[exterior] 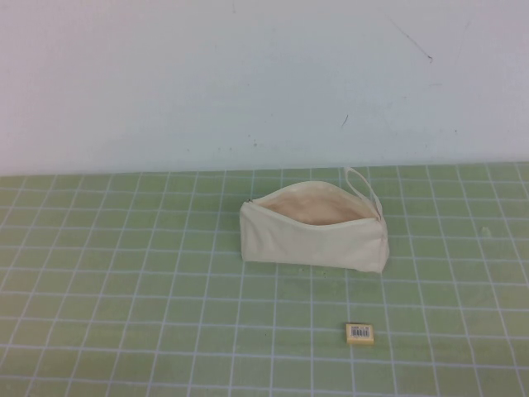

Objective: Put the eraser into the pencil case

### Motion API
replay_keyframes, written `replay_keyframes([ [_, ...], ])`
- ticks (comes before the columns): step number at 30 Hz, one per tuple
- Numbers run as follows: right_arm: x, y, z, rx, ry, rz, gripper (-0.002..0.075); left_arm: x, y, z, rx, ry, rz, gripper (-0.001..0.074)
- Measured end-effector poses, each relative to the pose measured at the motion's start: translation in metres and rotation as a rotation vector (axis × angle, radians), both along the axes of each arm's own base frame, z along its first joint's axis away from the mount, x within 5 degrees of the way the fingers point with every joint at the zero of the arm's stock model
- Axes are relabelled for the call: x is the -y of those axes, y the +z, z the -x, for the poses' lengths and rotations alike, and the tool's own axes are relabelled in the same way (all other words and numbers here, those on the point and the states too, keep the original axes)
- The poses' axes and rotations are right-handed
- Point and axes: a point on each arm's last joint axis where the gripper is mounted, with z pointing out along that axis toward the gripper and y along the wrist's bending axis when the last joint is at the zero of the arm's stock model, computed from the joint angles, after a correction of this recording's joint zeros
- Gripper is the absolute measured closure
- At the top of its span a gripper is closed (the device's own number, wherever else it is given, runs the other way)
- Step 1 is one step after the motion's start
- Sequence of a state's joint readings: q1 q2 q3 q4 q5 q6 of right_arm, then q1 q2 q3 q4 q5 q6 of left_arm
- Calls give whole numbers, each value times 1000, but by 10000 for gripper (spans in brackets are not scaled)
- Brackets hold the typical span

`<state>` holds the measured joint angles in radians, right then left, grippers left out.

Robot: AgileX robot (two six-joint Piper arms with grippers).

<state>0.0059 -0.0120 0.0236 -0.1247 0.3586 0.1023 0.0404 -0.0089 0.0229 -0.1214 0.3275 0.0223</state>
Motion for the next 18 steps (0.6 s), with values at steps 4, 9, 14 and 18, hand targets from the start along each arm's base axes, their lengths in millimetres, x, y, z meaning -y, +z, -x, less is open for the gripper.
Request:
replay_keyframes([
  [4, 0, 0, 0, 0, 0, 0, 727, 0, 0, 0, 0, 0, 0, 737],
  [9, 0, 0, 0, 0, 0, -2, 727, 0, 0, 0, 0, 0, 0, 737],
  [14, -3, 0, 0, 1, -11, -137, 727, 0, 0, 0, 0, 0, 0, 737],
  [18, -15, 1, 0, -12, -46, -615, 727, 0, 0, 0, 0, 0, 0, 737],
])
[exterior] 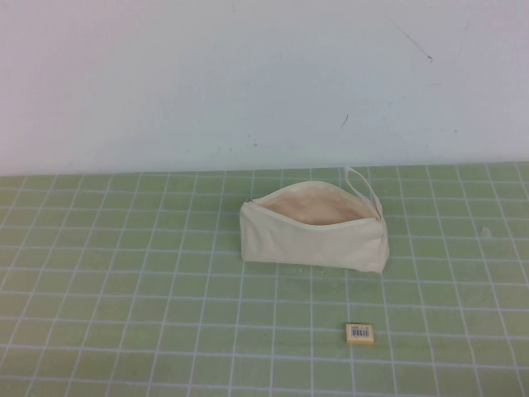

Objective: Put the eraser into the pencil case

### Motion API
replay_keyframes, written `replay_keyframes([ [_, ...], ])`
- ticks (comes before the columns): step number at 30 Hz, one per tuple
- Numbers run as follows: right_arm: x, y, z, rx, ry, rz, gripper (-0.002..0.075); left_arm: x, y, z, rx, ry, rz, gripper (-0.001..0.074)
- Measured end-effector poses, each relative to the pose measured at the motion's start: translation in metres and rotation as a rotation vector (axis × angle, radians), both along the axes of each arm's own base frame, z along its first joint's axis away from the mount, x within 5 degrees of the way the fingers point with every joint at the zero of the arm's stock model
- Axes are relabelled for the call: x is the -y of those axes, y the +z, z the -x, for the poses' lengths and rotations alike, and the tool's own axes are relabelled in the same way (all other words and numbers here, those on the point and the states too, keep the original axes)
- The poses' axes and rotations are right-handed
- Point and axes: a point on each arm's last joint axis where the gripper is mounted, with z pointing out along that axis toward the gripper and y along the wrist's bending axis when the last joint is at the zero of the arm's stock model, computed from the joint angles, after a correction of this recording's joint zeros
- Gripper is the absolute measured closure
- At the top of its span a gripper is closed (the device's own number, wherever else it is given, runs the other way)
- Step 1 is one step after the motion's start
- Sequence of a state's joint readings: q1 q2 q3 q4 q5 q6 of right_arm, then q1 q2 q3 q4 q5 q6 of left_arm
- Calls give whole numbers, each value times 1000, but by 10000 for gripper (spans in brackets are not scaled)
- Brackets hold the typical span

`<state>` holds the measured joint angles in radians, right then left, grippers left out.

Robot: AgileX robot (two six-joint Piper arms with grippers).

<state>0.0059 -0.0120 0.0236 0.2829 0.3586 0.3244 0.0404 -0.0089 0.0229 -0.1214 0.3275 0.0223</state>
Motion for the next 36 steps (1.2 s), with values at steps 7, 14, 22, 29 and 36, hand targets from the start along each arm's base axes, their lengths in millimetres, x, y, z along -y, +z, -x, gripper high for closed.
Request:
replay_keyframes([
  [7, -12, 4, 1, -33, -2, -428, 727, 0, 0, 0, 0, 0, 0, 737],
  [14, -10, 7, 0, 33, 32, -284, 727, 0, 0, 0, 0, 0, 0, 737],
  [22, -11, 61, 7, 77, 172, 131, 727, 0, 0, 0, 0, 0, 0, 736],
  [29, -8, 134, -14, -248, 429, 568, 727, 0, 0, 0, 0, 0, 0, 736],
  [36, -10, 177, -67, -464, 665, 668, 727, 0, 0, 0, 0, 0, 0, 736],
])
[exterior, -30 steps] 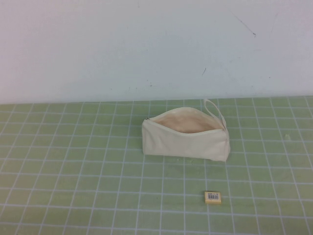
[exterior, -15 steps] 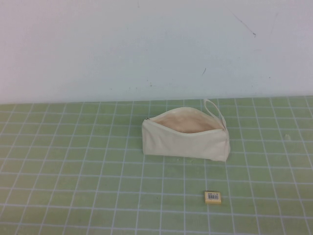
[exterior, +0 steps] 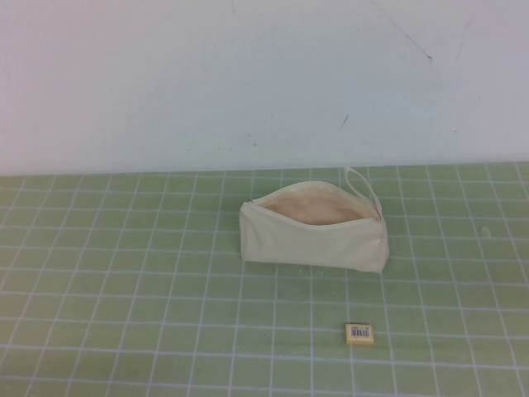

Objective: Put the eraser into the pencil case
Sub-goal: Pick up the eraser from the table

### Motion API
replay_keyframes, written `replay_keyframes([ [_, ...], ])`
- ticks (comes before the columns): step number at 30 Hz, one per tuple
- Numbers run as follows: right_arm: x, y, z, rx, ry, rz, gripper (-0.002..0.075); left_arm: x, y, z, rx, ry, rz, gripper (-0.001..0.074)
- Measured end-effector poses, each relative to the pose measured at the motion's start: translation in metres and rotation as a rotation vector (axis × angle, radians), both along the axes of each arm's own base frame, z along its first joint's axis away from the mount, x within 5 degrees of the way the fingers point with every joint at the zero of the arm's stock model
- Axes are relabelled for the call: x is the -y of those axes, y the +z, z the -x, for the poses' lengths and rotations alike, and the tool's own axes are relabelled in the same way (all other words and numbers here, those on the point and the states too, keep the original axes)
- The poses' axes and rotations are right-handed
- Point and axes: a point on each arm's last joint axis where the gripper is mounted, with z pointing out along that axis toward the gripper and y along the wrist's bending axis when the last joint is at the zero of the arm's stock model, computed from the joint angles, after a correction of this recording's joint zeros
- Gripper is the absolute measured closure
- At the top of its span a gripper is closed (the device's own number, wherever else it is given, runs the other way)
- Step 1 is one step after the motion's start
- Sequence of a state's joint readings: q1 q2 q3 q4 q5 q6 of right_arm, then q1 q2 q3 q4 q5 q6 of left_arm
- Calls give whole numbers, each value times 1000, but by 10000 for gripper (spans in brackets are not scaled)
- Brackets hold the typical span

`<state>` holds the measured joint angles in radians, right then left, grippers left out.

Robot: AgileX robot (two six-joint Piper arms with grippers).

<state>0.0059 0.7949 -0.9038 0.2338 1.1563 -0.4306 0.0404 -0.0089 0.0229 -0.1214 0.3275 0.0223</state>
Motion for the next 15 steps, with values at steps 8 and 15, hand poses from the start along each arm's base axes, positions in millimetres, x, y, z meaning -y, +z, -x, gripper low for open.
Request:
replay_keyframes([
  [8, -25, -8, -67, -227, 114, 46, 727, 0, 0, 0, 0, 0, 0, 736],
  [15, -86, -39, -108, -336, 175, 282, 727, 0, 0, 0, 0, 0, 0, 736],
])
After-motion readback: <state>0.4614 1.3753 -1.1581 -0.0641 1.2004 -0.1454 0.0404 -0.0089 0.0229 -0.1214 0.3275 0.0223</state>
